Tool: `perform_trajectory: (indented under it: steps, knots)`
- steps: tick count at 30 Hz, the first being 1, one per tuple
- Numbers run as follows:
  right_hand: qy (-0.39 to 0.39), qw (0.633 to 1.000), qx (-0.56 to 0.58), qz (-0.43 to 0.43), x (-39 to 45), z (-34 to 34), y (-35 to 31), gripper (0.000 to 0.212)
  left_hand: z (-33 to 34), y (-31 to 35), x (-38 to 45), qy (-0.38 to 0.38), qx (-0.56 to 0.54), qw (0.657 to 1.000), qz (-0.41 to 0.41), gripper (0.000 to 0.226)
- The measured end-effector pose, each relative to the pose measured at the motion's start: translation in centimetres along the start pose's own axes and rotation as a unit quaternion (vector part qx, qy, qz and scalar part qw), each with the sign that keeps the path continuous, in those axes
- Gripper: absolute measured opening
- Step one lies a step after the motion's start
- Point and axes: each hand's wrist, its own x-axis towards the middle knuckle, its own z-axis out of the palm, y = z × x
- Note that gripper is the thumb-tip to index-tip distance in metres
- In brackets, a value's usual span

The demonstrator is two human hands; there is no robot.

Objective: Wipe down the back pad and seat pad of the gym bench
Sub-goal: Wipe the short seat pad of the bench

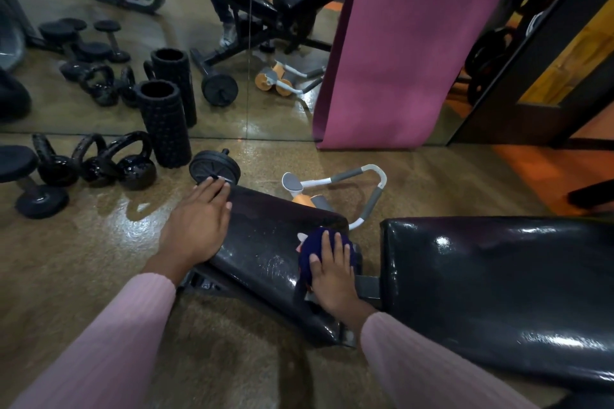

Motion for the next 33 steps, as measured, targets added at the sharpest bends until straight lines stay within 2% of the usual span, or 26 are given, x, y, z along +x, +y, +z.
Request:
perform_trajectory:
  steps: [3, 5, 8, 11, 13, 15, 17, 20, 22, 25, 27, 28, 30, 33]
  knots:
    - [-0.011, 0.990, -0.053, -0.127, -3.4, 0.1, 1.0, 0.057, 0.1, -0.1, 0.0, -0.002, -0.004, 1.000, 0.001, 0.060]
    - [-0.022, 0.984, -0.045, -0.168, -5.8, 0.5, 3.2, 0.056, 0.1, -0.1, 0.0, 0.000, -0.010, 1.000, 0.005, 0.063]
    - [-0.027, 0.995, -0.010, -0.101, -5.3, 0.4, 4.7, 0.057, 0.1, -0.1, -0.1, 0.009, -0.014, 1.000, 0.008, 0.064]
    - [-0.022, 0.999, 0.024, -0.005, -2.0, -0.1, 2.5, 0.056, 0.1, 0.1, -0.2, 0.012, -0.015, 1.000, 0.012, 0.059]
    - [-0.013, 1.000, 0.008, 0.009, -0.6, -0.2, 0.4, 0.059, 0.1, 0.1, -0.2, 0.013, -0.006, 1.000, 0.011, 0.058]
    - [0.001, 0.999, -0.029, -0.036, -1.1, 0.2, -0.9, 0.058, 0.1, 0.0, 0.0, 0.009, -0.004, 1.000, 0.009, 0.058]
    - [0.013, 0.990, -0.063, -0.123, -3.5, 0.8, -0.6, 0.057, 0.2, 0.1, 0.1, 0.007, -0.001, 1.000, 0.009, 0.058]
    - [-0.009, 0.981, -0.044, -0.189, -6.0, 1.0, 2.3, 0.055, 0.0, 0.1, 0.2, 0.011, -0.004, 1.000, 0.012, 0.057]
    - [-0.017, 0.985, -0.007, -0.169, -5.6, 0.5, 4.1, 0.054, 0.0, 0.0, 0.0, 0.012, -0.004, 1.000, 0.013, 0.058]
    - [-0.016, 0.995, 0.067, -0.065, -2.0, -0.5, 3.3, 0.055, 0.0, 0.1, -0.1, 0.010, -0.001, 1.000, 0.013, 0.058]
    - [-0.029, 0.999, 0.034, -0.002, 0.5, -1.2, 0.9, 0.058, 0.0, 0.2, 0.0, 0.013, -0.002, 1.000, 0.012, 0.057]
    - [-0.033, 0.999, 0.005, 0.002, 1.2, -1.3, -0.3, 0.059, 0.0, 0.2, 0.0, 0.013, -0.003, 1.000, 0.012, 0.057]
    - [-0.030, 0.997, -0.044, -0.055, 0.6, -0.9, -1.8, 0.059, -0.1, 0.2, 0.1, 0.013, -0.006, 1.000, 0.011, 0.057]
    - [-0.027, 0.978, -0.073, -0.193, -3.8, 0.2, -0.3, 0.058, -0.1, 0.1, 0.1, 0.014, -0.007, 1.000, 0.009, 0.056]
